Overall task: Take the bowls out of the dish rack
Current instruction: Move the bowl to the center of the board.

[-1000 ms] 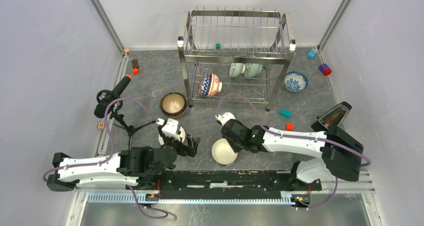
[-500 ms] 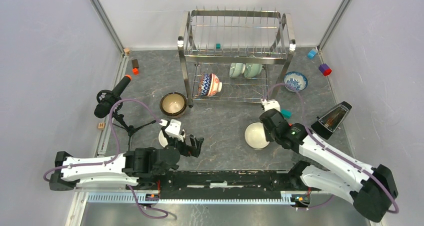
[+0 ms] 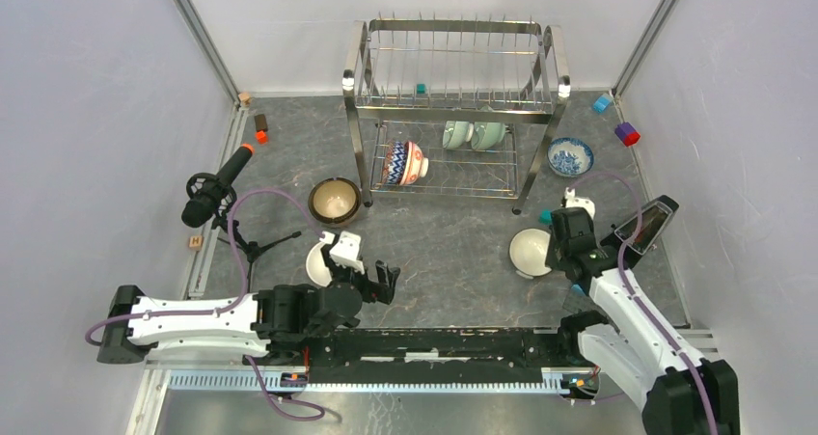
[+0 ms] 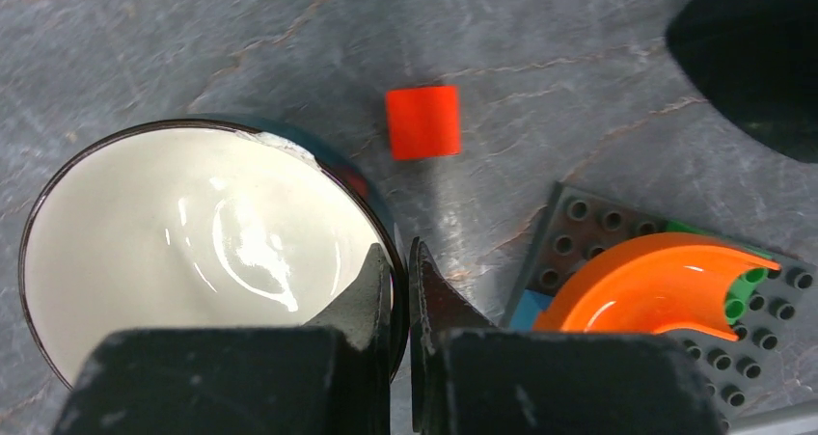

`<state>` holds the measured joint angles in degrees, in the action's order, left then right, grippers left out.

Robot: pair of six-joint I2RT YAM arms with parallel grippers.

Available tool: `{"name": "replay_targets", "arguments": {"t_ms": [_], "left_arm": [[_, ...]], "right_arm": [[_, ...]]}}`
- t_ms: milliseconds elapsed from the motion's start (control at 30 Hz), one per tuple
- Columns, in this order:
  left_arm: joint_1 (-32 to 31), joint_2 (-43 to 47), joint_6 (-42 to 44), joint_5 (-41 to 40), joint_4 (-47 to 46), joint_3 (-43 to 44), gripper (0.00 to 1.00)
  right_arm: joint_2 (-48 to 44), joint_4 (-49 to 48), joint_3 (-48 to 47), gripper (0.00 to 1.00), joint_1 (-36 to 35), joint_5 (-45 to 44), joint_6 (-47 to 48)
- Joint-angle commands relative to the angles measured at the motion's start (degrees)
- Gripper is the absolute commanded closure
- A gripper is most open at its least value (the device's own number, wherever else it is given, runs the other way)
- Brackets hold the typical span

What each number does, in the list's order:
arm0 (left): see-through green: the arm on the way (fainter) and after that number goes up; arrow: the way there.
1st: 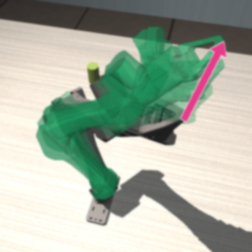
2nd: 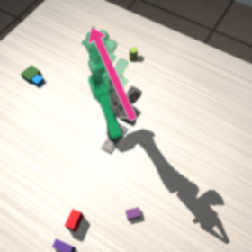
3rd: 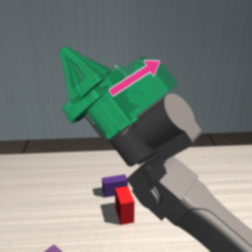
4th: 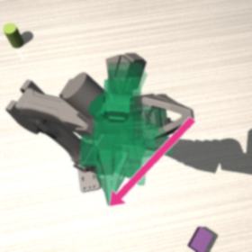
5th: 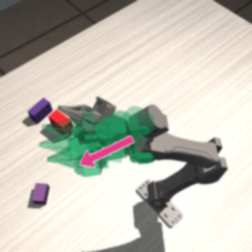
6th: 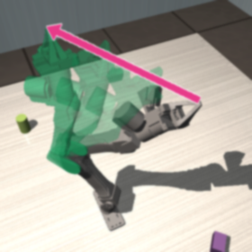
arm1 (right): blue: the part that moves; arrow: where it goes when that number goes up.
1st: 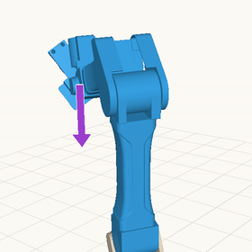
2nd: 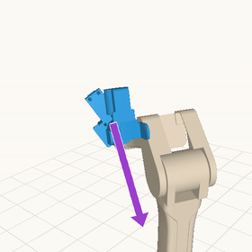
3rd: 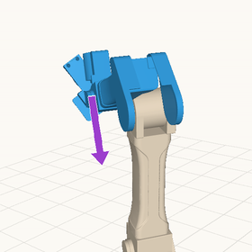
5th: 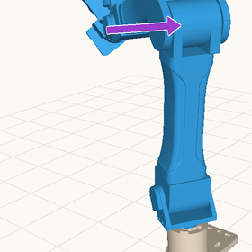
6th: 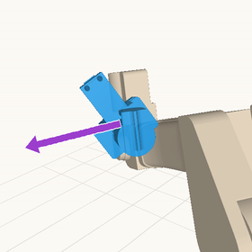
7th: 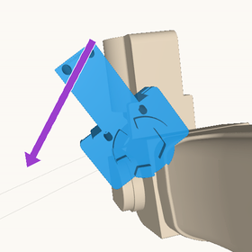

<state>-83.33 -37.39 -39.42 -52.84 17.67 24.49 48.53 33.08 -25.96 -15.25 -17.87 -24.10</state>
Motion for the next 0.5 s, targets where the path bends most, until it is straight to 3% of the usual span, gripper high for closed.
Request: {"name": "replay_targets", "arguments": {"t_ms": [0,467], "left_arm": [[0.2,-0.7,-3.4,-1.4,-3.2,-0.5,0.01],[0.1,-1.3,-1.5,-1.6,-4.4,-0.8,0.01]], "right_arm": [[-0.8,-3.9,0.1,1.0,4.7,0.7,1.3],[2.2,-6.1,1.0,1.0,13.4,-2.1,0.7]]}}
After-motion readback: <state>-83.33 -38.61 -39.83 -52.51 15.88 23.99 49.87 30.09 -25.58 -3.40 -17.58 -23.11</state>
